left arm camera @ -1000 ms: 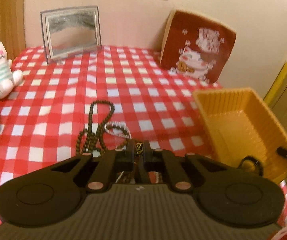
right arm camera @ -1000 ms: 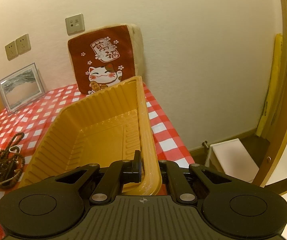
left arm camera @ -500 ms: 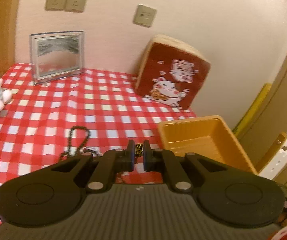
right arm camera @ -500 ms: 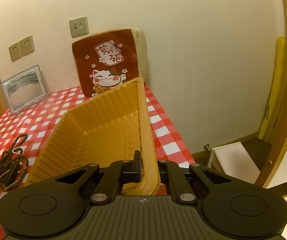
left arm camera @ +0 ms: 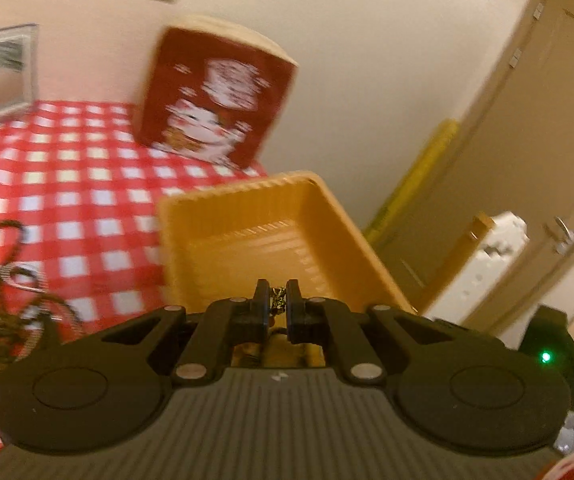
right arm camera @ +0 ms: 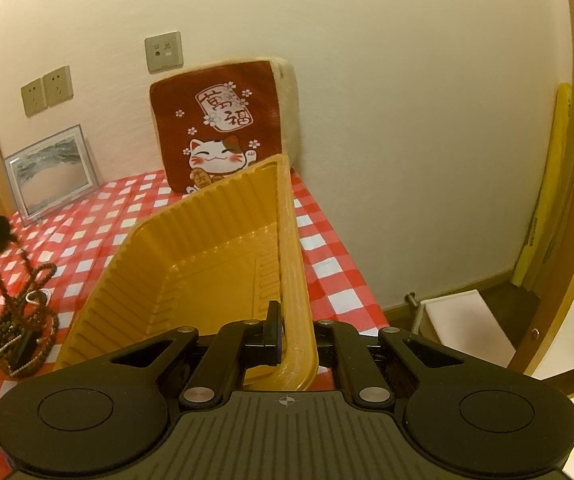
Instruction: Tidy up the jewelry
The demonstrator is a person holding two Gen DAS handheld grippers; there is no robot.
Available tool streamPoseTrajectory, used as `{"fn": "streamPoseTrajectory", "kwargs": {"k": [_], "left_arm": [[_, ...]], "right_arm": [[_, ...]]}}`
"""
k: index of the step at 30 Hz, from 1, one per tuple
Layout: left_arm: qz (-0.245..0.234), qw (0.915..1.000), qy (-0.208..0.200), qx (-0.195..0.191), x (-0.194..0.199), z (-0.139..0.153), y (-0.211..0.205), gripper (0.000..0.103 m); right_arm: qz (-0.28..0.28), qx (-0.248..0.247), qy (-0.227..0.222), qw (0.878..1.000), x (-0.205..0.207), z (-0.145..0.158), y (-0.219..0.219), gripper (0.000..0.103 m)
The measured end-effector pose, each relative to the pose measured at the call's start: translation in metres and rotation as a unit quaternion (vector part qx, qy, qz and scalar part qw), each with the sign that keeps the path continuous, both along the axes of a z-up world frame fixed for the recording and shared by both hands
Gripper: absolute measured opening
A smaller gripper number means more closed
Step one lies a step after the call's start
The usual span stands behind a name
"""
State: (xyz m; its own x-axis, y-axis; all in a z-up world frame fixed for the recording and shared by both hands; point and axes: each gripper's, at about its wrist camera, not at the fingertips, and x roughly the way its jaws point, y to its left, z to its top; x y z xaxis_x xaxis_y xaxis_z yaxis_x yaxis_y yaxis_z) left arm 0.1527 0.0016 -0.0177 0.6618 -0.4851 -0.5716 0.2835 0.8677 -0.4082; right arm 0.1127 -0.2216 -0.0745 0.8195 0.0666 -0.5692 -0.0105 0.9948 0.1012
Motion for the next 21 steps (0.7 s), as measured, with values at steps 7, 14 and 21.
{"fn": "streamPoseTrajectory", "kwargs": {"k": [7, 14, 21], "left_arm": [[-0.058, 0.9979, 0.024, -0.019, 0.011, -0.015, -0.046, 0.007], [-0.073, 0.9956, 0.058, -0.009, 0.023, -0.038, -0.067, 0.006], [-0.067, 0.9959, 0.06, -0.009, 0.025, -0.037, -0.065, 0.013]], "right_arm": [[0.002, -0.004, 0.001, 1.0, -0.001, 0.0, 0.004, 0.006], [0.005, -0.005, 0.003, 1.0, -0.002, 0.0, 0.004, 0.006], [0.004, -0.004, 0.005, 1.0, 0.001, 0.001, 0.005, 0.006]]}}
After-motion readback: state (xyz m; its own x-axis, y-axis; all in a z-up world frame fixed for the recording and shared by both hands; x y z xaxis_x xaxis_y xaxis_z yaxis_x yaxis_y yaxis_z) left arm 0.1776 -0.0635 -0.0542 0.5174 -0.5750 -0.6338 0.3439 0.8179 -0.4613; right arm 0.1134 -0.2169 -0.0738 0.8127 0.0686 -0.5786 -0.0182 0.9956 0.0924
